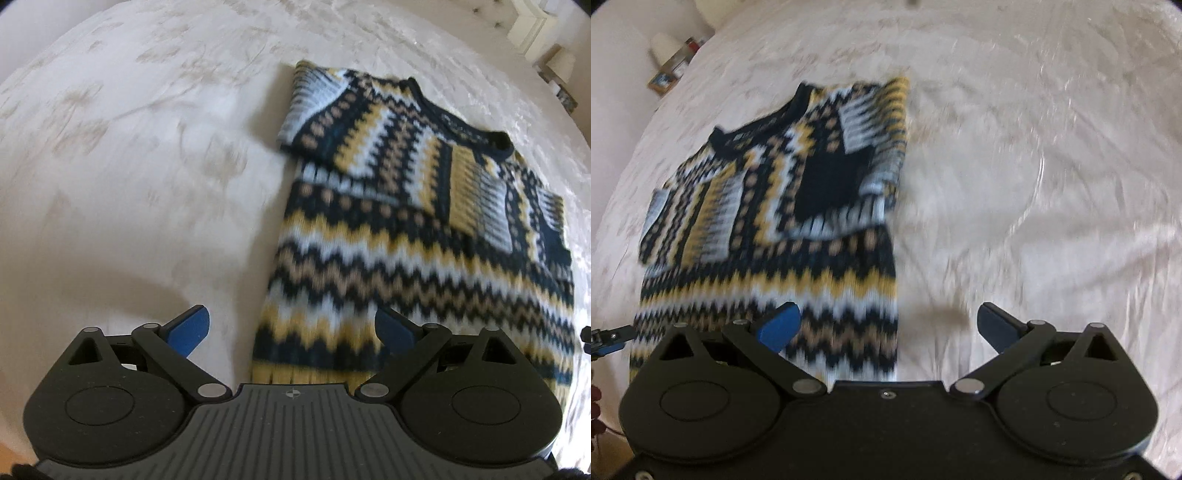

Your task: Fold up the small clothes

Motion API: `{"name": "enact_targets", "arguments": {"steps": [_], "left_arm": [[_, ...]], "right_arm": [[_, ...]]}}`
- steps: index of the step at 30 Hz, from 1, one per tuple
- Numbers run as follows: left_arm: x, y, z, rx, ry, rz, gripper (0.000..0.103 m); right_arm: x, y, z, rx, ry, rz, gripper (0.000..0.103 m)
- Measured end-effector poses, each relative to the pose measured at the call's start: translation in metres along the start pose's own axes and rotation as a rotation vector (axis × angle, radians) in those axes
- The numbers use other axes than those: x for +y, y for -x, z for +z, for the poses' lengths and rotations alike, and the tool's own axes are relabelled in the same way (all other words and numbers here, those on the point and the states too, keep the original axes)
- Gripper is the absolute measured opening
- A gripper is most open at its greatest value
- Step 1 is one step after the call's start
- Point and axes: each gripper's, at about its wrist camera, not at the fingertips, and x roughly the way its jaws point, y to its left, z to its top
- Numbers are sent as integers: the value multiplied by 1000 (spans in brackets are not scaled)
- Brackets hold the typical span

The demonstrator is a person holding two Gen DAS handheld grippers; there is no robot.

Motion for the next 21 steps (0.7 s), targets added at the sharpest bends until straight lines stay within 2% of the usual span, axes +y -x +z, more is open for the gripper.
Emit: {"name": "enact_targets", "arguments": {"steps": [4,10,16,21], "left_arm": [[0,9,-27,9,10,14,98],[-5,15,-63,44,-54,-5,98],[-4,13,-87,79,-128,-52,98],[0,17,-104,76,-190,-87,98]], "right_arm": [[-3,2,-19,39,28,47,103],[1,6,-48,96,80,88,102],[7,16,-78,99,60,90,102],[16,22,-103,113,51,68,102]]}}
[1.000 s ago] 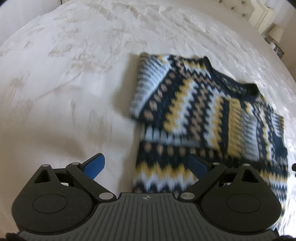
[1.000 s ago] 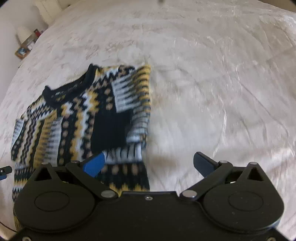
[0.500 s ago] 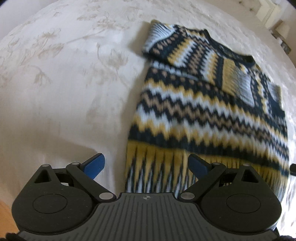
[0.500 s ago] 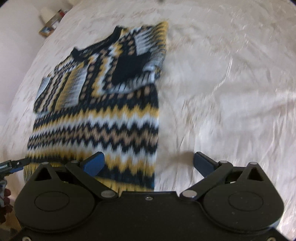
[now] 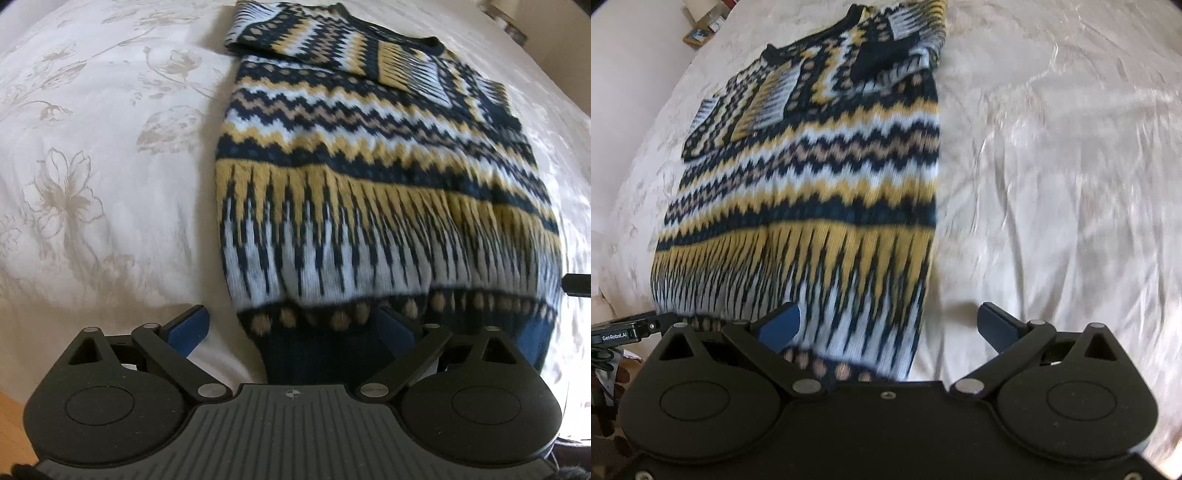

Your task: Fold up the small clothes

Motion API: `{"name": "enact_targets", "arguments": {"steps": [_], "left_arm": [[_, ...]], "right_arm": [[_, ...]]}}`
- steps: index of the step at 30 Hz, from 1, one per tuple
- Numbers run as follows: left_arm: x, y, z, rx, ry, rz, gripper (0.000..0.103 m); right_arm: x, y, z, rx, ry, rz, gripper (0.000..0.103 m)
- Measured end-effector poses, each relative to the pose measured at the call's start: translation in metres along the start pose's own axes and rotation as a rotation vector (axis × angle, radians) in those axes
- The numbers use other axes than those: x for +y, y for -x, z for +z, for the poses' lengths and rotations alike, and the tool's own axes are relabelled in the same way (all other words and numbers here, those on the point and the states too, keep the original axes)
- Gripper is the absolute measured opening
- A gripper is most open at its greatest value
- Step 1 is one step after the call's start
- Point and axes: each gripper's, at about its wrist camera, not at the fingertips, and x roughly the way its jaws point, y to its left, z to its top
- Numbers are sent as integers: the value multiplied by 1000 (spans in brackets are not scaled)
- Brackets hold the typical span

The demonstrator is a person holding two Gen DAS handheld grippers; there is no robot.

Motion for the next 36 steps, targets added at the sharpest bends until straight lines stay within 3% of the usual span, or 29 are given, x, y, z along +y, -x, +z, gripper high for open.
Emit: {"name": "enact_targets", "arguments": {"steps": [7,18,25,36], "left_arm": [[2,-5,-15,12,-40,-10,98],[3,-23,-10,43,-51,-21,102],[2,-30,-9,47,-49,-17,102],[6,-24,-17,26,-51,-25,101]], "right_arm": [[10,-6,-28,17,6,-18,102],[22,-28,-50,39,-26,25,103],[14,-37,-58,24,-106,57,103],[4,-34,-70,-12,-99,96,103]]}}
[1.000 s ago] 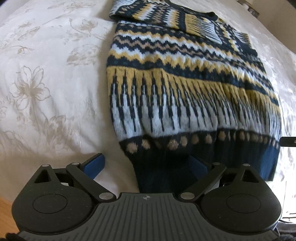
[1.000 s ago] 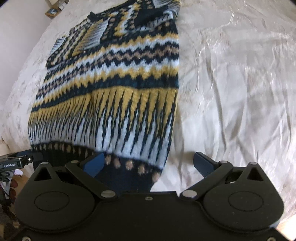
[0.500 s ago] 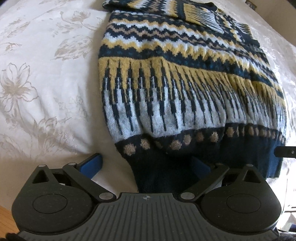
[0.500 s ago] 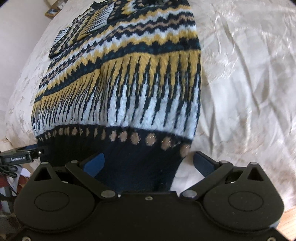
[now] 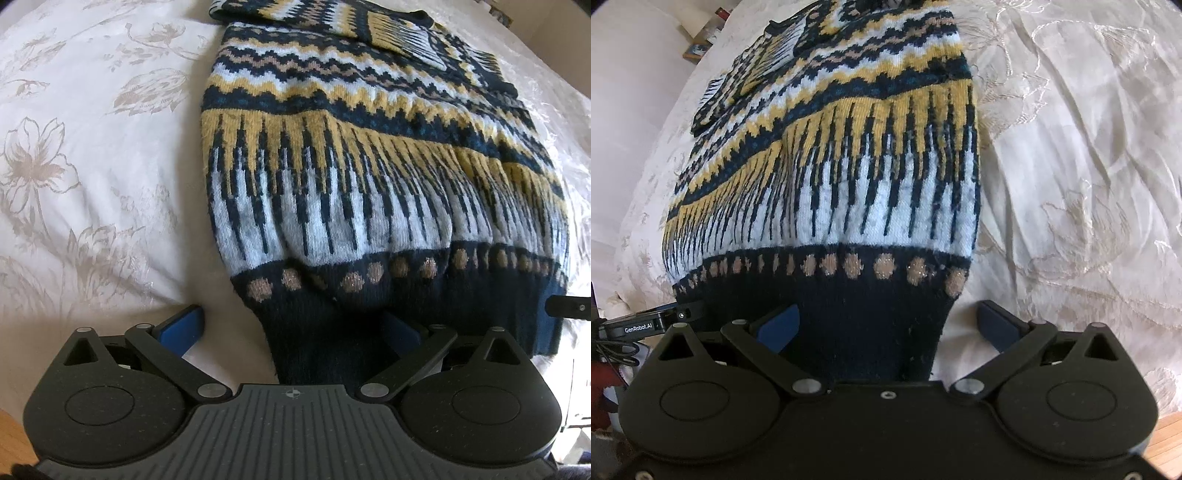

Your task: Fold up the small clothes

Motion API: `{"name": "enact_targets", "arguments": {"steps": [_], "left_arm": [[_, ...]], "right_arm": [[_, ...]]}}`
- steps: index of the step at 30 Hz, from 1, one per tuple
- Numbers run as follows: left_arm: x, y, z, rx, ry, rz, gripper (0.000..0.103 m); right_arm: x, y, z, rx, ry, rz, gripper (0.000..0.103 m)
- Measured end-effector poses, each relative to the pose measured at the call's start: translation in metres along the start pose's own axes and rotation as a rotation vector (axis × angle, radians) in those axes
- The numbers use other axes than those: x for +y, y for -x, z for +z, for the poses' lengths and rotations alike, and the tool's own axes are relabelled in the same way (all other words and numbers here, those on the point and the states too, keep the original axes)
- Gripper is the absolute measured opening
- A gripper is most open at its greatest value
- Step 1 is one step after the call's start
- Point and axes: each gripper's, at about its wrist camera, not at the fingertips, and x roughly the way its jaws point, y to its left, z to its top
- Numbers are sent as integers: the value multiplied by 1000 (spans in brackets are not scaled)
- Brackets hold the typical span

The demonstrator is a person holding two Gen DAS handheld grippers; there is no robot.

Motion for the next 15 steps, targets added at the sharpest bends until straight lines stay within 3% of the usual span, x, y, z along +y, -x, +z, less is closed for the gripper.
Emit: {"name": "enact_targets", "arguments": {"steps": [3,6,10,15], "left_arm": [[0,0,0,2,-26,-1,98],[3,5,0,-5,-14,-14,84],[9,14,-3,-11,19,-50,59],[6,17,-5,0,28,-88,40]], "right_arm": [[4,-1,1,15,28,-20,103],[10,-3,3,36,58,-34,102],[7,3,3,29,62,-31,85],[4,7,2,31,57,-4,62]]}}
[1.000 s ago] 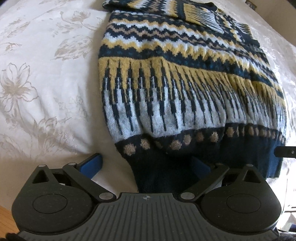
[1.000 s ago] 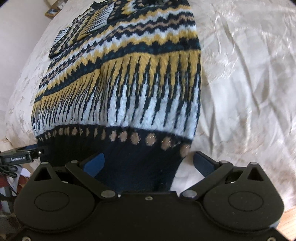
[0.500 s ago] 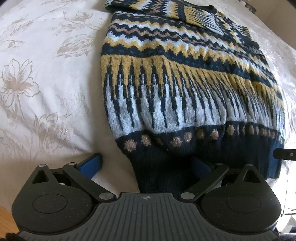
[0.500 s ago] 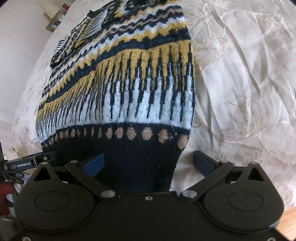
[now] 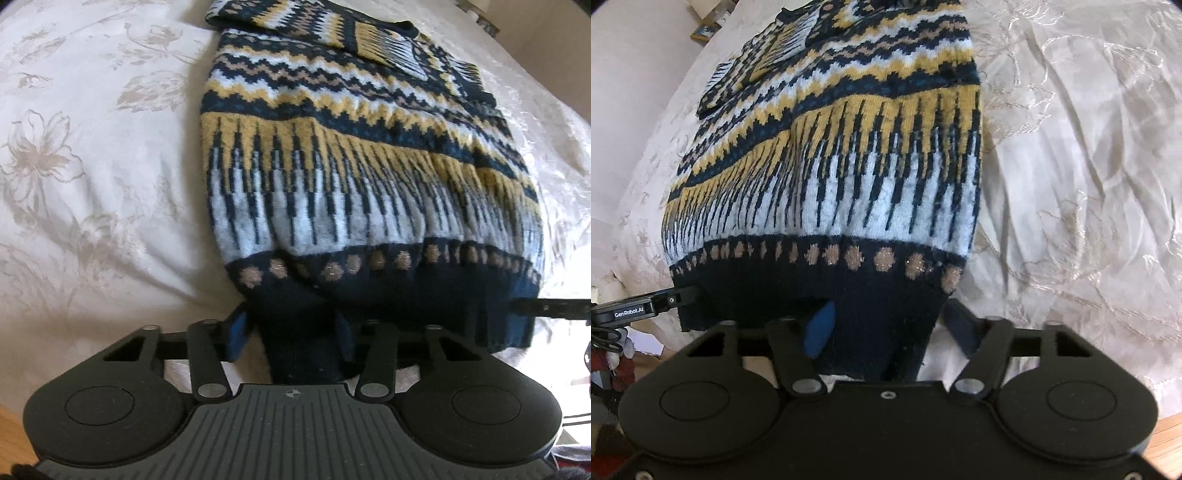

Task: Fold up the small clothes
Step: 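Grasp the hem with both grippers and lift it toward the collar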

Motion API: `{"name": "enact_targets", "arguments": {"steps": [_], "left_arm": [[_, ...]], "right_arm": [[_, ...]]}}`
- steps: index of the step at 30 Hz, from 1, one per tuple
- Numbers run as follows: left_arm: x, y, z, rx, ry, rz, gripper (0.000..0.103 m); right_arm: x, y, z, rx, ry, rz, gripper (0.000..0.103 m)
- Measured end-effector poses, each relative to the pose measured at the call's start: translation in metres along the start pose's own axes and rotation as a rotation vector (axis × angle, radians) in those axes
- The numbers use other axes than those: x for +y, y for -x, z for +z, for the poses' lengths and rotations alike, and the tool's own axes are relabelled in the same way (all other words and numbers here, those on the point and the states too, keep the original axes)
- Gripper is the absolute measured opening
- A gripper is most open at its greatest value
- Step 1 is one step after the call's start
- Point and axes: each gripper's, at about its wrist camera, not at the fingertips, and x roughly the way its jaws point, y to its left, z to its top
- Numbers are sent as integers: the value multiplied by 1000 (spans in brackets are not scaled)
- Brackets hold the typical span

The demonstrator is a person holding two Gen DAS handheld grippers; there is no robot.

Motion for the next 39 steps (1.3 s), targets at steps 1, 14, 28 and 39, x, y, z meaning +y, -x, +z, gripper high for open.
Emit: {"name": "enact_targets", "arguments": {"steps": [1,14,28,39], "left_arm": [[-1,-1,0,6,6,-4,35],[-1,54,19,-129,143,-112,6],[-12,78,117,-350,292,-118,6],[-16,75,194,-464,323,-112,6]], "right_arm": [[0,0,0,5,0,15,53],[14,53,20,-28,69,189,13],[26,77,130,-229,37,349,13],[16,69,207,-312,-10,368,13]]}}
